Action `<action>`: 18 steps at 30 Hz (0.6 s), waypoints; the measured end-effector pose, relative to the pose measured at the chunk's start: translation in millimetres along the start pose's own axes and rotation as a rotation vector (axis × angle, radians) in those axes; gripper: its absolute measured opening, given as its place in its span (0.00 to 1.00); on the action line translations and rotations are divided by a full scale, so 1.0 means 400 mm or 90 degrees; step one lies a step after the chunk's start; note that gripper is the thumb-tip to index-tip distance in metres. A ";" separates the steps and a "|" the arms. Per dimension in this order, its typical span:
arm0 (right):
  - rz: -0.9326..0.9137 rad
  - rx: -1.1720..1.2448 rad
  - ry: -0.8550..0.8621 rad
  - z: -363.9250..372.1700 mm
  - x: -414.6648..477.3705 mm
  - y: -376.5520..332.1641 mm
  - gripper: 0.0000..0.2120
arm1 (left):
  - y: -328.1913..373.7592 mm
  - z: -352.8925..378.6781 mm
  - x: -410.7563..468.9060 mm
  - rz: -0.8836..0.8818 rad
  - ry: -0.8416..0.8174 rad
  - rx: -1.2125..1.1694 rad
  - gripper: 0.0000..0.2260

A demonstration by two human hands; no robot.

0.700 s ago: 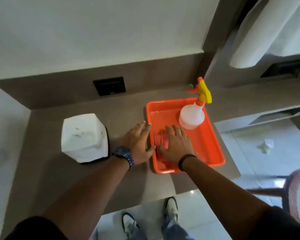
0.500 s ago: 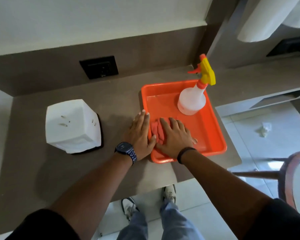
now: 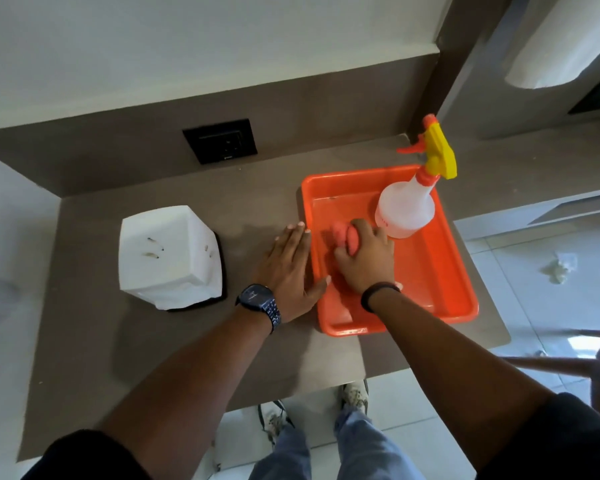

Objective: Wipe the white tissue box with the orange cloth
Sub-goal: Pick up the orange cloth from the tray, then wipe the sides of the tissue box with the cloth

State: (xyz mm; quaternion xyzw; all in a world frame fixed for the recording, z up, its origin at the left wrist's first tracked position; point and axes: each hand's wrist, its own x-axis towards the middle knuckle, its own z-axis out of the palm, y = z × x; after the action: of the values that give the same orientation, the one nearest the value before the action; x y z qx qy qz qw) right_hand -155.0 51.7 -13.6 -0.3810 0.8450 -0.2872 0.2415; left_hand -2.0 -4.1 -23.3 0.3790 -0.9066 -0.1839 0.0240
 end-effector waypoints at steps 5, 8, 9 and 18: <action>-0.063 0.297 0.132 0.011 0.002 -0.185 0.20 | -0.103 -0.224 0.002 0.042 0.104 0.038 0.39; -0.026 0.482 0.036 0.074 -0.035 -0.266 0.14 | -0.203 -0.343 -0.036 0.021 0.113 0.084 0.44; -0.006 0.517 -0.002 0.104 -0.044 -0.279 0.11 | -0.235 -0.368 -0.054 -0.006 0.086 0.105 0.48; 0.090 0.586 -0.181 0.345 -0.103 -0.333 0.09 | -0.376 -0.360 -0.116 -0.097 -0.141 0.150 0.66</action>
State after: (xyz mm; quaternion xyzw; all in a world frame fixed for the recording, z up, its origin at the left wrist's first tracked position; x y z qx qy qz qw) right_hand 23.3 -30.1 -15.6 -0.2119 0.6127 -0.5590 0.5169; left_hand 159.4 -114.0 62.3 0.4241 -0.8876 -0.1187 -0.1348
